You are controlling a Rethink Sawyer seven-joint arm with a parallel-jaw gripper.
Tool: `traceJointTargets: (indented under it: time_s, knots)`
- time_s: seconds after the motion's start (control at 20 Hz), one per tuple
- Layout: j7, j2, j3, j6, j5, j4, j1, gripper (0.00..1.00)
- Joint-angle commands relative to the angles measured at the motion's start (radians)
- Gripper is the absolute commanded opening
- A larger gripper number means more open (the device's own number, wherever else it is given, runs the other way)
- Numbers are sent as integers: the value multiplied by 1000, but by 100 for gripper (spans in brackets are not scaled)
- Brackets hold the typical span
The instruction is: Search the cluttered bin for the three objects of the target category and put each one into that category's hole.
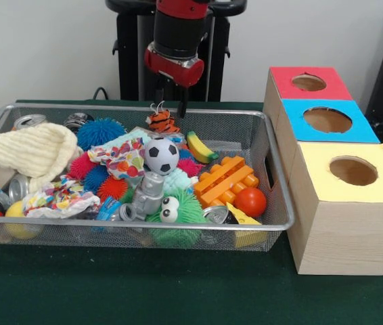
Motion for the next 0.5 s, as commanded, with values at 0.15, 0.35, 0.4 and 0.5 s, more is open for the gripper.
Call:
traceJointTargets:
  time_s: [0.15,0.35,0.4,0.5]
  knots:
    - [76,-34,33,162,20,-148,18,100]
    - [81,-23,41,153,16,-156,13,100]
    - [82,-19,43,151,15,-159,11,100]
    - [85,-10,47,141,12,-161,8,100]
